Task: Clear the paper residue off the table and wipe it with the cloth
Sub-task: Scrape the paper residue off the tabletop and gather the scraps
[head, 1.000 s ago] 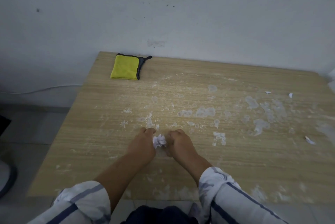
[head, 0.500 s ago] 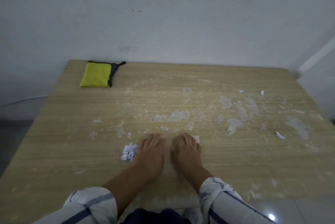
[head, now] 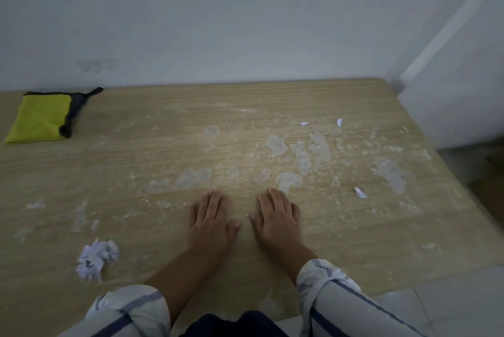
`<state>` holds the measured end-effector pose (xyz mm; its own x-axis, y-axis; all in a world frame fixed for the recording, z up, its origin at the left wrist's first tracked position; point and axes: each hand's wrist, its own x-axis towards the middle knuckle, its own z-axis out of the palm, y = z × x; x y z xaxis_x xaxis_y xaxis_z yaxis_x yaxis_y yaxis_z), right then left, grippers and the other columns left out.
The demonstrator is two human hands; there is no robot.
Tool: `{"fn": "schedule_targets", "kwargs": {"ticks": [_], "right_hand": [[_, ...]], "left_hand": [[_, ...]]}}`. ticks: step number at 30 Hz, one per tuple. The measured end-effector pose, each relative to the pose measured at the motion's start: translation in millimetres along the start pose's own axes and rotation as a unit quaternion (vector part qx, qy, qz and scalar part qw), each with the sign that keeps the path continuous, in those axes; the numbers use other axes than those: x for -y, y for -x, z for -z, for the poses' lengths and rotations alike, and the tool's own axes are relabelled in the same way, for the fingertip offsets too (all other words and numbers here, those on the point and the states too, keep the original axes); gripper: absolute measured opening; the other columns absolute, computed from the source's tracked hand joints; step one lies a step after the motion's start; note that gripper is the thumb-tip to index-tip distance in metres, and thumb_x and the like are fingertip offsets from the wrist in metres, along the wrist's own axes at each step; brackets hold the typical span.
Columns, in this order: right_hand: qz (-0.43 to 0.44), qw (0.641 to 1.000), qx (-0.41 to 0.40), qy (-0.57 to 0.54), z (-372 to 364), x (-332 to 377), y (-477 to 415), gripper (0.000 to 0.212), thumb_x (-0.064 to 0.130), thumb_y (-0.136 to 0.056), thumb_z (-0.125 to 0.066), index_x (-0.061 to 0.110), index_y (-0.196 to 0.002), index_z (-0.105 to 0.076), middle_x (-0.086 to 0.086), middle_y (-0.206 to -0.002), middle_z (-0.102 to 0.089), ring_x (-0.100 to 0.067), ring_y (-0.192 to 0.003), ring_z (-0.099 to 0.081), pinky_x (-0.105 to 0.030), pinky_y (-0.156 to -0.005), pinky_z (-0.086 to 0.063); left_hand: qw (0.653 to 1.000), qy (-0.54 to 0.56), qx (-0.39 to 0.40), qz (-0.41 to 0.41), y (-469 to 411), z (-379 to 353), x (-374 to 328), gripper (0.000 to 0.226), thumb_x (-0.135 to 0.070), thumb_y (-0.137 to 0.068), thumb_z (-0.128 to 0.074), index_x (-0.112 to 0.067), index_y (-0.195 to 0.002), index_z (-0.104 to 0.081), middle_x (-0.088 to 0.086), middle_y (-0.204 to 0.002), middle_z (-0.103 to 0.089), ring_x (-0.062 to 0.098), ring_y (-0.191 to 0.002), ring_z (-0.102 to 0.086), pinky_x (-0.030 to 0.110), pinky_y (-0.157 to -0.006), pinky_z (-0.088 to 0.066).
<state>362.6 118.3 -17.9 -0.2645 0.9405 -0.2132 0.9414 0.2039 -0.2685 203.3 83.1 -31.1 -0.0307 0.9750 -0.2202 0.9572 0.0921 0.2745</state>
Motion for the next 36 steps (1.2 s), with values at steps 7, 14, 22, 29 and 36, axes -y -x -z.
{"fn": "schedule_targets", "kwargs": {"ticks": [7, 14, 22, 29, 36], "right_hand": [[-0.041, 0.999, -0.015, -0.008, 12, -51, 1, 0.065, 0.054, -0.087, -0.013, 0.022, -0.140, -0.032, -0.006, -0.152, -0.026, -0.026, -0.142, -0.017, -0.044, -0.112, -0.016], [-0.147, 0.985, -0.070, -0.050, 34, -111, 4, 0.050, 0.041, -0.095, -0.029, 0.021, -0.141, -0.031, -0.008, -0.153, -0.023, -0.027, -0.142, -0.014, -0.046, -0.113, -0.013], [-0.224, 0.967, -0.084, -0.090, 51, -157, 0, 0.042, 0.031, -0.097, -0.029, 0.022, -0.138, -0.034, -0.008, -0.153, -0.021, -0.030, -0.140, -0.015, -0.048, -0.112, -0.014], [-0.135, 0.980, -0.098, -0.105, 55, -152, -10, 0.035, 0.016, -0.095, -0.043, 0.002, -0.125, -0.053, -0.015, -0.130, -0.052, -0.031, -0.120, -0.042, -0.035, -0.102, -0.032], [-0.128, 0.977, -0.129, -0.113, 56, -146, -41, 0.016, 0.002, -0.084, -0.053, 0.000, -0.091, -0.068, -0.015, -0.095, -0.063, -0.031, -0.092, -0.052, -0.035, -0.083, -0.040]], "left_hand": [[0.999, 0.014, -0.020, -0.042, -30, -13, -59, 0.085, -0.061, -0.080, -0.003, -0.014, -0.147, -0.027, 0.007, -0.157, -0.018, 0.027, -0.146, -0.008, 0.044, -0.116, -0.002], [0.996, 0.001, -0.005, -0.088, -55, -26, -112, 0.072, -0.056, -0.087, -0.021, -0.012, -0.140, -0.041, 0.013, -0.149, -0.036, 0.034, -0.140, -0.028, 0.051, -0.111, -0.017], [0.994, -0.002, -0.029, -0.101, -66, -35, -131, 0.076, -0.057, -0.086, -0.015, -0.013, -0.146, -0.030, 0.011, -0.154, -0.026, 0.030, -0.145, -0.014, 0.046, -0.115, -0.003], [0.995, -0.004, -0.033, -0.097, -75, -24, -137, 0.070, -0.054, -0.084, -0.023, -0.011, -0.133, -0.047, 0.014, -0.140, -0.045, 0.035, -0.133, -0.034, 0.048, -0.112, -0.020], [0.995, 0.030, -0.019, -0.092, -138, 5, -152, 0.053, -0.038, -0.091, -0.043, -0.012, -0.136, -0.037, 0.009, -0.142, -0.035, 0.028, -0.134, -0.027, 0.040, -0.112, -0.022]]}}
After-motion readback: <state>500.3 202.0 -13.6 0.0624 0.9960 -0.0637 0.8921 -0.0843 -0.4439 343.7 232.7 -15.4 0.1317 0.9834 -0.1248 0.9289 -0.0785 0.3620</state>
